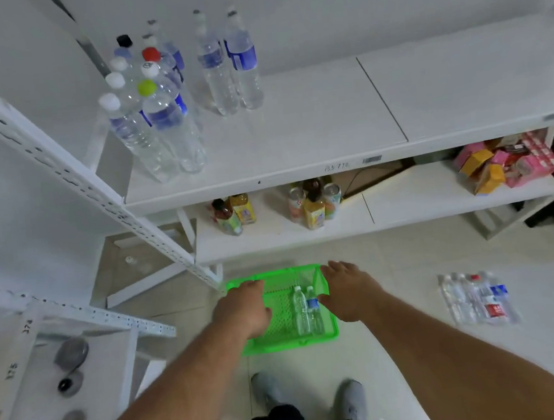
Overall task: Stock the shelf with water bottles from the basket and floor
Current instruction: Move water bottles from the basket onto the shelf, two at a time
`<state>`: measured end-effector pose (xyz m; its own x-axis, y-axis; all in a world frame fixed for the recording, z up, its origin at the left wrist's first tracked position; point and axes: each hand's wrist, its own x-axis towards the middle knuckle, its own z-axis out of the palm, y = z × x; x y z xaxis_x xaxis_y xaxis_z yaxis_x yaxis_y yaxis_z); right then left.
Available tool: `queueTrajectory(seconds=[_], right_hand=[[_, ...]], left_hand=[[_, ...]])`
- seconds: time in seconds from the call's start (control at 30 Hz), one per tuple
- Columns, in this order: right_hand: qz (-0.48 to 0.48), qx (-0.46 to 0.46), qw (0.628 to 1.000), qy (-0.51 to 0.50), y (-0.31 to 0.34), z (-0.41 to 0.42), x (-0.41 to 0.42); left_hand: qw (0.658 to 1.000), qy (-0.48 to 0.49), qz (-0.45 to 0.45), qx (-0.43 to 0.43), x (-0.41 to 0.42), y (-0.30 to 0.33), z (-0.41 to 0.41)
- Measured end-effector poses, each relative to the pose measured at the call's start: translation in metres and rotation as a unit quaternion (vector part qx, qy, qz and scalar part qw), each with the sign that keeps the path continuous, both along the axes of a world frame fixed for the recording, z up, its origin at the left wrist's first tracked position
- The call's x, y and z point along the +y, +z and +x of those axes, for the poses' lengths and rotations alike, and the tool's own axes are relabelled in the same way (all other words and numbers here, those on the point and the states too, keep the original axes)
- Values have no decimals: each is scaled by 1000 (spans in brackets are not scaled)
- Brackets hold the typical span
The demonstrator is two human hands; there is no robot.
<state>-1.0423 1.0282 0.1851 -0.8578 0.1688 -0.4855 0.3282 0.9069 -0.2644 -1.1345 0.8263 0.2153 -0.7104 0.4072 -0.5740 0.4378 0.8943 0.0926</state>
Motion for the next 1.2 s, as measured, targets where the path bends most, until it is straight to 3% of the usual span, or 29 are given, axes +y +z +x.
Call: queueTrajectory(seconds=[0.5, 0.77, 0.93, 1.2], right_hand=[[-9, -129, 990, -56, -41, -15, -63], [-64, -188, 969, -147, -111, -54, -97], [-93, -193, 959, -186, -211, -100, -76], [-166, -210, 904, -334, -482, -148, -28]], left_hand=[[988, 85, 45, -123, -79, -73, -39], [963, 146, 78, -213, -114, -153, -93], [939, 220, 132, -231, -86, -246, -113], [904, 319, 128, -253, -34, -508, -99]])
